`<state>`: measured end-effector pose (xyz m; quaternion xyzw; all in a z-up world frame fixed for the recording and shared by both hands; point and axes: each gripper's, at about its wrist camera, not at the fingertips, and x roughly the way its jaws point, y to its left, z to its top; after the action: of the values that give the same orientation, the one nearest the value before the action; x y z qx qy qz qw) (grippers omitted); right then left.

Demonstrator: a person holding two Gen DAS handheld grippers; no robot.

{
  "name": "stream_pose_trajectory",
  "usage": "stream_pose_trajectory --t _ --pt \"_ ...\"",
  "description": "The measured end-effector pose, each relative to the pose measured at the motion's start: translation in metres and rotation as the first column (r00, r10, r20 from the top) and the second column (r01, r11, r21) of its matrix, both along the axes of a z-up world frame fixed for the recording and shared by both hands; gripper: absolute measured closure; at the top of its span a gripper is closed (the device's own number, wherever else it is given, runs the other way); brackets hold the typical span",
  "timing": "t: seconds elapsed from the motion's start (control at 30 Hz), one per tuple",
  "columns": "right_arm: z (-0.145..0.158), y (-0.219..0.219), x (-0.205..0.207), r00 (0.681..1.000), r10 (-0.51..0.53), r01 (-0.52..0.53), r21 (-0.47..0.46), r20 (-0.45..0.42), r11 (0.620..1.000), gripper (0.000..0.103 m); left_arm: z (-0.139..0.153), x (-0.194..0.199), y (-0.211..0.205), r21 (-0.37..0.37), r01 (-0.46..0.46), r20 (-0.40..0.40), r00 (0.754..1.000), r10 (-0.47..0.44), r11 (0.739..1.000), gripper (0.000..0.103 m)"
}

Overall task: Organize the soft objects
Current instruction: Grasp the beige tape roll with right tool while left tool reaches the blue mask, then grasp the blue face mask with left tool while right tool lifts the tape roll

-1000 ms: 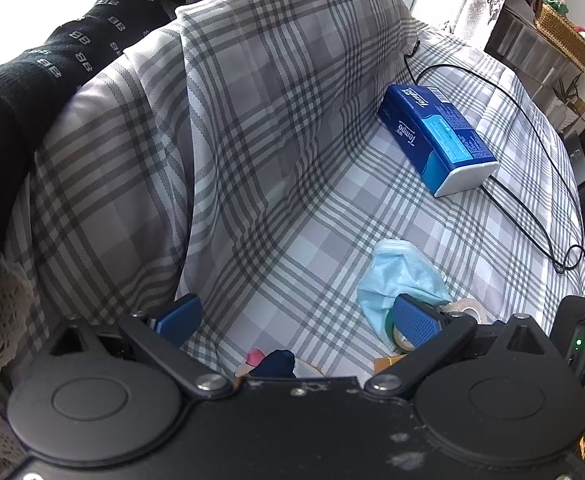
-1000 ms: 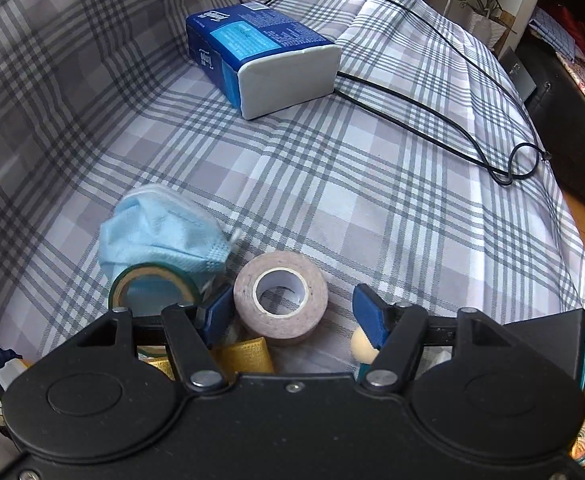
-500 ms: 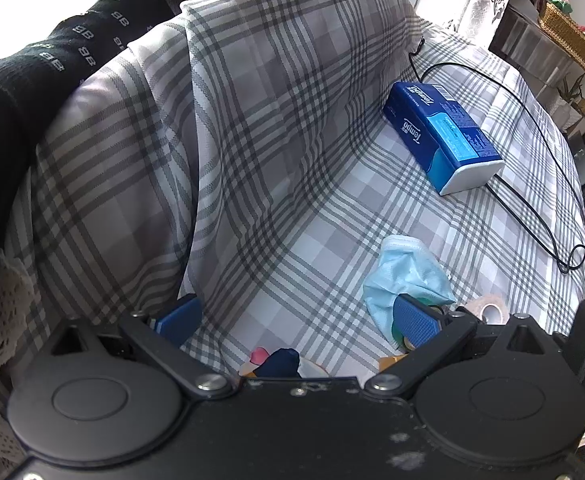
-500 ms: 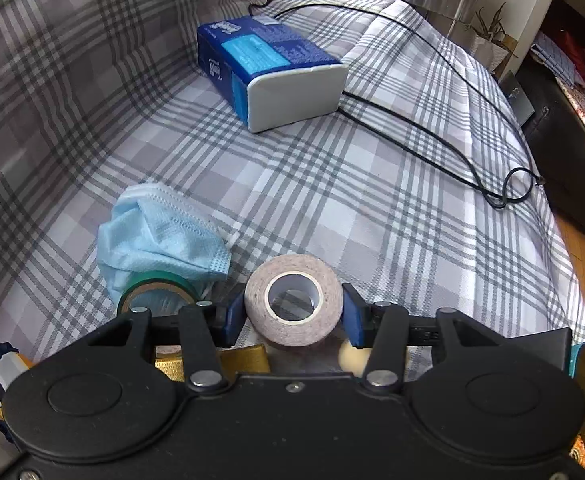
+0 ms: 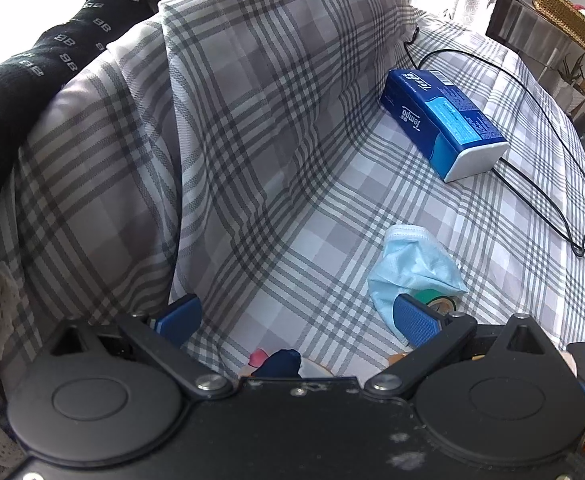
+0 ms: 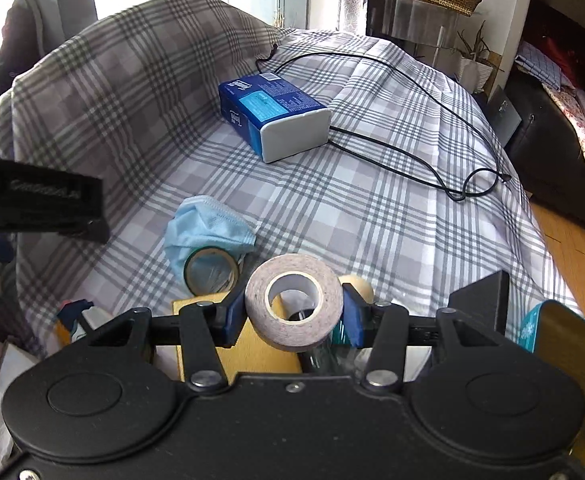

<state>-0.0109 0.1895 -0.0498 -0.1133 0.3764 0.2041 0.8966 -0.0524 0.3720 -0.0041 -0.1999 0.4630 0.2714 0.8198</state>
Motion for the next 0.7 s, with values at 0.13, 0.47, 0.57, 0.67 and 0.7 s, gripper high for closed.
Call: stream_pose_trajectory --t 0.13,0.47,0.57,0.67,0.7 --pt "-0.003 -0.011 -0.026 1.000 0.010 -0.010 0.005 0.010 1.000 0.055 -0.005 0.005 -0.003 -0.025 0.022 0.014 1.000 -0.021 0.999 0.001" --pt "-0.035 -0.041 -0.053 1.000 0.022 -0.021 0.073 -0.014 0.997 0.055 -0.015 0.036 -0.024 -0.025 0.106 -0.005 0.994 -0.106 0.994 0.001" --pt "-0.043 -0.048 -0.052 0.999 0.029 -0.028 0.112 -0.012 0.993 0.054 -0.018 0.050 -0.032 -0.019 0.139 -0.010 0.990 -0.139 0.990 0.001" --pt "-0.044 -0.050 -0.053 0.999 0.043 -0.045 0.125 0.019 0.991 0.054 -0.019 0.066 -0.040 -0.003 0.160 -0.010 0.987 -0.160 0.987 0.001" --pt "-0.044 -0.051 -0.054 0.998 0.044 -0.049 0.123 0.036 0.991 0.054 -0.019 0.072 -0.042 0.001 0.167 -0.010 0.986 -0.167 0.986 0.001"
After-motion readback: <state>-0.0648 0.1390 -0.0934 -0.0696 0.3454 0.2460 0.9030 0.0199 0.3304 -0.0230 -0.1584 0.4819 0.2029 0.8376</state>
